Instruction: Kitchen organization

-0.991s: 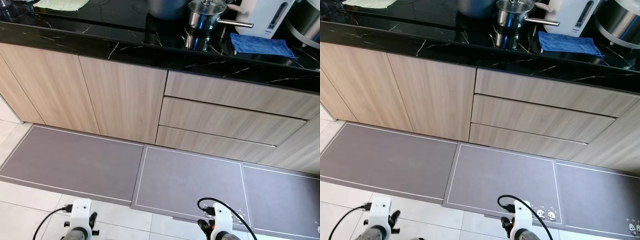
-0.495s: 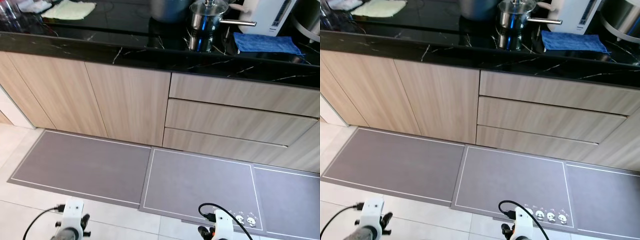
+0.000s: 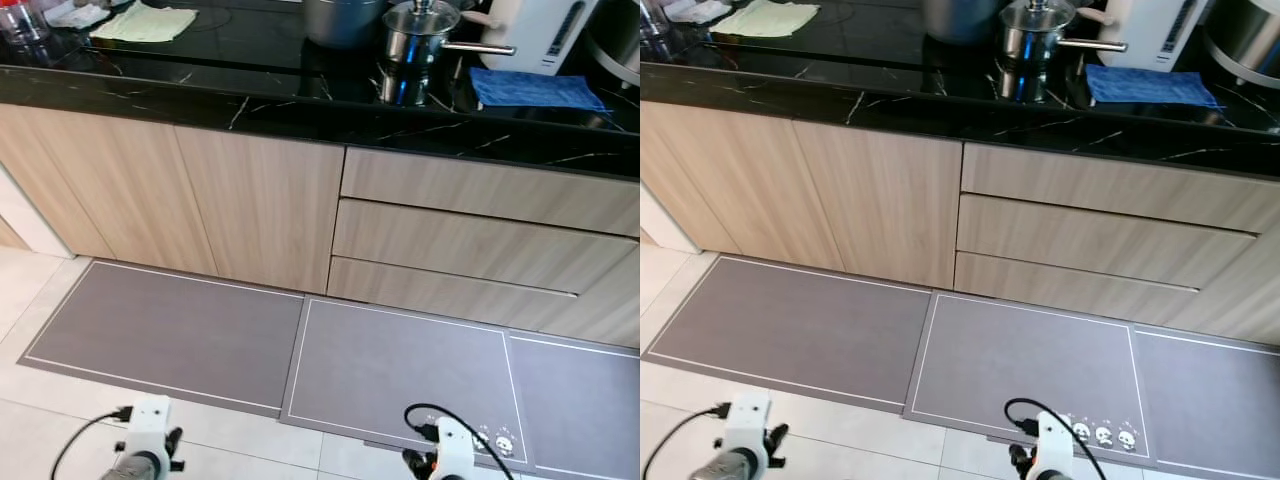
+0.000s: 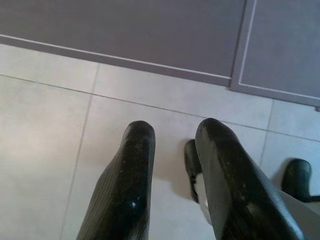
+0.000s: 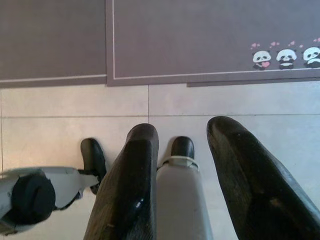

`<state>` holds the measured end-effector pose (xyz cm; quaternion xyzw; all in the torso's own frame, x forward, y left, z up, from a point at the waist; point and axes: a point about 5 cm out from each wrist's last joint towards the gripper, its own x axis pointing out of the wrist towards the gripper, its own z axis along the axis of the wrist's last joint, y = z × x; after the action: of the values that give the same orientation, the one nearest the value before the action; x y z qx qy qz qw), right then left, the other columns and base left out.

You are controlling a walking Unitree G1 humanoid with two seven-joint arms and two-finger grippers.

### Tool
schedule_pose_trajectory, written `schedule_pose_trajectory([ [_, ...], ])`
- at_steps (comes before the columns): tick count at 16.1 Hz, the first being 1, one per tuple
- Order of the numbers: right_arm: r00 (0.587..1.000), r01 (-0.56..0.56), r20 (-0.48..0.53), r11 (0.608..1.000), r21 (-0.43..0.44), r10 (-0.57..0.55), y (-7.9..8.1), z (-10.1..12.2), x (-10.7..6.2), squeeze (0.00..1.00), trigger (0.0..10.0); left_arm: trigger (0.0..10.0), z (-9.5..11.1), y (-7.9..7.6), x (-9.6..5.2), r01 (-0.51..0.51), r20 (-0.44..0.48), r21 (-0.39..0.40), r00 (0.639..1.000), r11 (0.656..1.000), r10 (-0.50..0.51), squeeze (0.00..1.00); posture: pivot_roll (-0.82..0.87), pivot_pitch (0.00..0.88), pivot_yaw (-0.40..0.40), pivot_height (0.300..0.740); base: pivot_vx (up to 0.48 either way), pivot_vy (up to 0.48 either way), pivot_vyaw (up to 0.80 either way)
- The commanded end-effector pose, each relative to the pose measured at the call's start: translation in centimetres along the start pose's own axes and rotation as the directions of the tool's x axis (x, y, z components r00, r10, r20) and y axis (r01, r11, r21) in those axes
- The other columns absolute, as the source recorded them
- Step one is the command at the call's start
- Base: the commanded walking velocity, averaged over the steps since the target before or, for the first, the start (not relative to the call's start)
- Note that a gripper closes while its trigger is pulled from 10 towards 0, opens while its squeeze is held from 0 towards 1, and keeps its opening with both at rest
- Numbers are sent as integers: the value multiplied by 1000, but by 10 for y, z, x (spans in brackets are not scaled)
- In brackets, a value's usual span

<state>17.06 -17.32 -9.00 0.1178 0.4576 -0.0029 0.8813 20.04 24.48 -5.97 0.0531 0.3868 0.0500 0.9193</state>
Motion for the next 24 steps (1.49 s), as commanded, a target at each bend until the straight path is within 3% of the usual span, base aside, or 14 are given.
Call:
schedule_pose_trajectory([
  [1,1000,7,16,1000,8,-8,-3,4,0,0,10000,10000,-12,-3,-2,-11,-52,-14,999,1000,10,0,38,86,-82,740,0,0,0],
  [6,1000,-14,20,1000,-8,14,1,6,1,0,10000,10000,-19,-8,-4,-28,-76,-29,997,999,26,0,44,73,-102,740,0,0,0],
  [15,999,-29,33,999,-28,30,4,14,3,0,10000,10000,-23,-12,-4,-30,-94,-27,995,999,27,0,59,13,-107,740,0,-288,0],
  [24,999,-35,33,999,-22,35,8,13,3,0,10000,10000,-38,1,-12,-32,-91,-21,995,999,30,0,61,0,-104,740,0,-365,0],
])
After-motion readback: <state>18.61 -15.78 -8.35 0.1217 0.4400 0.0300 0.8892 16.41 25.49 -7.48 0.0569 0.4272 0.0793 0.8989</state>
